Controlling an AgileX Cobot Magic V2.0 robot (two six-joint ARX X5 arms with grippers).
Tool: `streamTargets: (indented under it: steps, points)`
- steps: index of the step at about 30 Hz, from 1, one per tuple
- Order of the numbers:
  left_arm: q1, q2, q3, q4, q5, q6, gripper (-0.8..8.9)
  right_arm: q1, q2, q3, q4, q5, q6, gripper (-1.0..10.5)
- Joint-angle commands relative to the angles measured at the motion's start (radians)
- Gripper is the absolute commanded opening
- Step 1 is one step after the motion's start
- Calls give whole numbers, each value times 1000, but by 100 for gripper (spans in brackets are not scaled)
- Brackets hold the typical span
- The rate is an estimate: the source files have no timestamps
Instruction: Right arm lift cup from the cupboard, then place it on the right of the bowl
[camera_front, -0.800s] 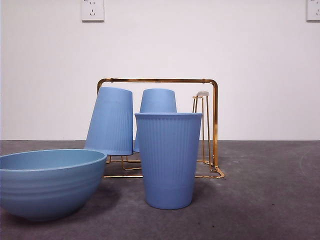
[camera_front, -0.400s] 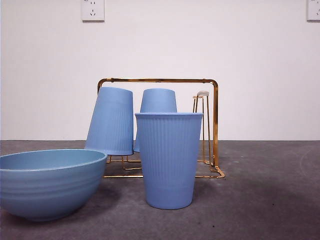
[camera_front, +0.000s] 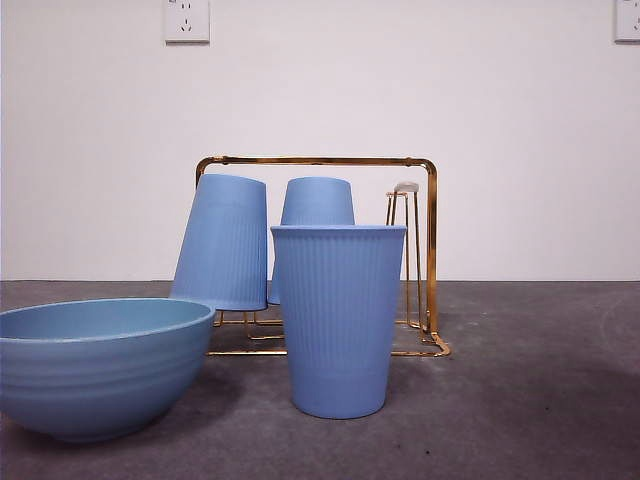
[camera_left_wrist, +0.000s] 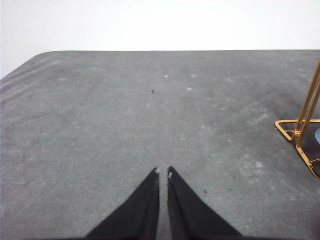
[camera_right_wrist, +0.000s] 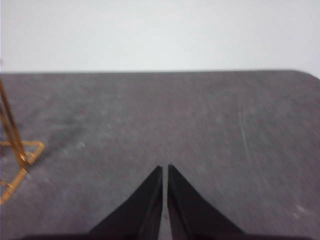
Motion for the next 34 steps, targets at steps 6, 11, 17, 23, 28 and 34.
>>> streamTargets:
  steps: [6, 11, 17, 23, 28, 34]
  points:
    - [1, -1, -20, -5, -4, 2, 25, 33, -2, -5, -74, 49, -58, 15]
    - [1, -1, -20, -5, -4, 2, 25, 33, -2, -5, -74, 42, -61, 15]
    - [1, -1, -20, -5, -4, 2, 25, 33, -2, -5, -55, 30, -60, 15]
    - [1, -1, -20, -5, -4, 2, 25, 33, -2, -4, -55, 30, -60, 15]
    - [1, -1, -20, -5, -4, 2, 25, 33, -2, -4, -55, 30, -60, 15]
    - [1, -1, -20, -5, -4, 2, 25, 33, -2, -4, -55, 30, -61, 15]
